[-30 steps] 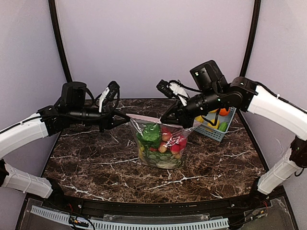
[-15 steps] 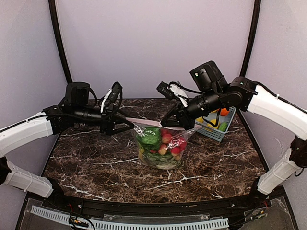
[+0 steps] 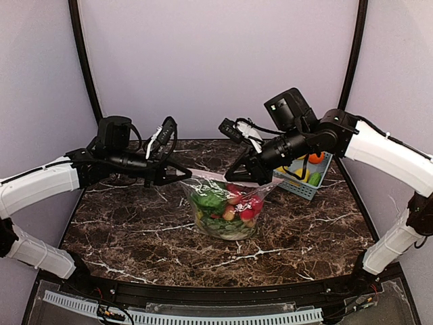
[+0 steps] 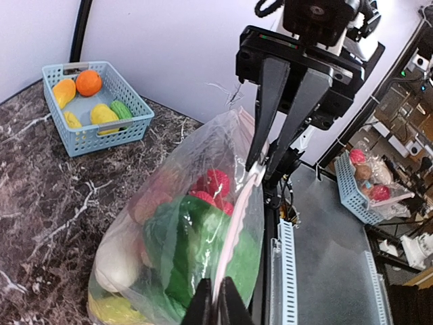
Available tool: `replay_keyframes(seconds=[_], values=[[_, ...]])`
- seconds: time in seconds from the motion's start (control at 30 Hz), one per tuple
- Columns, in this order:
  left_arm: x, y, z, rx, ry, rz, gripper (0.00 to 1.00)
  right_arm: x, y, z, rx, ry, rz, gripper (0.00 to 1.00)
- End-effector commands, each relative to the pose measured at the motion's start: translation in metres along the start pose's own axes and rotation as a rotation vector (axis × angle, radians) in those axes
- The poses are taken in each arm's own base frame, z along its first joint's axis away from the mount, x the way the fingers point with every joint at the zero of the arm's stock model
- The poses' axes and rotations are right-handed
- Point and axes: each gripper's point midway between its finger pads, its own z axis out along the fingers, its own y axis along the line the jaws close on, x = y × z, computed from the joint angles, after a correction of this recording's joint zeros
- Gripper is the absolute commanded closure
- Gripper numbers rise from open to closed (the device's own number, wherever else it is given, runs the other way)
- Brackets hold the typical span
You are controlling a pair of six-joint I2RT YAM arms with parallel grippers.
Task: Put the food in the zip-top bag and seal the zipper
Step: Hold the zipper food storage bag at the center of the board, then zip the zipper on the zipper food storage bag.
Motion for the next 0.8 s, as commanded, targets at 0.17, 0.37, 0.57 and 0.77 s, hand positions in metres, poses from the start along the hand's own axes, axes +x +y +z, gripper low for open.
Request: replay_keyframes(seconds=[0.17,0.37,0.57,0.77], values=[[-0.016,-0.003,-0.012,-0.071,-0.055,0.068,0.99,-0.001,-0.003,-0.004,0.019,-0.01,0.02,1.0],[-0.017,0.009,-0.019,-0.161,-0.057,0.075,0.99,-0.004,-0.008,-0.013,0.069,-0.026,0.013,1.0],[-0.02,0.015,-0.028,-0.22,-0.071,0.085,0.99,-0.005,-0.013,-0.015,0.103,-0.028,0.017,1.0],[-0.018,0.019,-0.032,-0.248,-0.069,0.083,0.99,-0.001,-0.017,-0.013,0.122,-0.018,0.026,1.0]])
